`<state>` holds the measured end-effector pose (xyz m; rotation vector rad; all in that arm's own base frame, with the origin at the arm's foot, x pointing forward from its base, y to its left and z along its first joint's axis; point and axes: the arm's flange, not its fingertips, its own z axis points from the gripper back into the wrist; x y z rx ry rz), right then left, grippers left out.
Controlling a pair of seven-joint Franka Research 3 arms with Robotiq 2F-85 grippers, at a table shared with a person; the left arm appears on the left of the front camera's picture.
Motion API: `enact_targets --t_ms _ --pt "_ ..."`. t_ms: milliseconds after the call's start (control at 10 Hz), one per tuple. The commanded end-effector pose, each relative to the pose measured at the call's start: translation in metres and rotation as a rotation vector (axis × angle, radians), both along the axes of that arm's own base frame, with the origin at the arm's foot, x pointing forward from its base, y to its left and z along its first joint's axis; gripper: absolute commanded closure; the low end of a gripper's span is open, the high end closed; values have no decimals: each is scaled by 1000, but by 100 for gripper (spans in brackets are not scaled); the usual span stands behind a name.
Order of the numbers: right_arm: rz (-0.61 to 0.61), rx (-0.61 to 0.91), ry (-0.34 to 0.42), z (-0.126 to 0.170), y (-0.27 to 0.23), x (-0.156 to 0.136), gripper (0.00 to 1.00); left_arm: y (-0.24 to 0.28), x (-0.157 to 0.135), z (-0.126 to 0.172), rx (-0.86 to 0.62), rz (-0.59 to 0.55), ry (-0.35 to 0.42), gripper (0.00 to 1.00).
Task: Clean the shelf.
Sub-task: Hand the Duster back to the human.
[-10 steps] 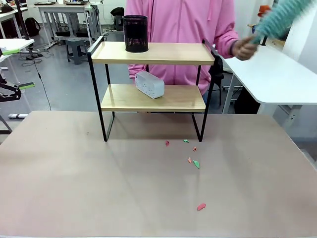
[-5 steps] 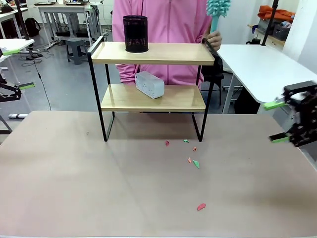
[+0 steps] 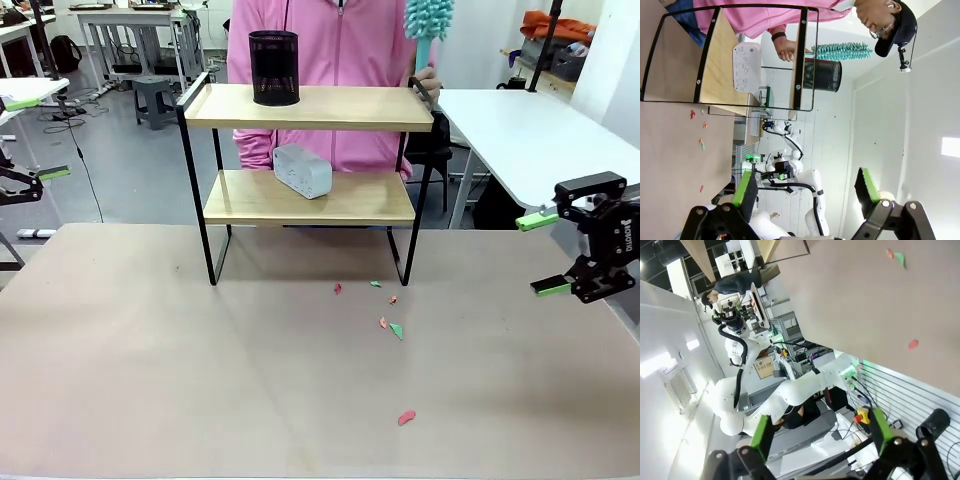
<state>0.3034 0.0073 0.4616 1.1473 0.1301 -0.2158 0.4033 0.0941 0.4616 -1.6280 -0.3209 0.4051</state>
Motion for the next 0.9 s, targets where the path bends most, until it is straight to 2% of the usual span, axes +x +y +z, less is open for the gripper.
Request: enact_targets --t_ms 0,800 --pt "-6 -12 -7 3 -2 -1 0 2 -2 3 0 -15 -2 0" --pt "-6 -12 -7 3 -2 -1 0 2 -2 3 0 -15 -2 0"
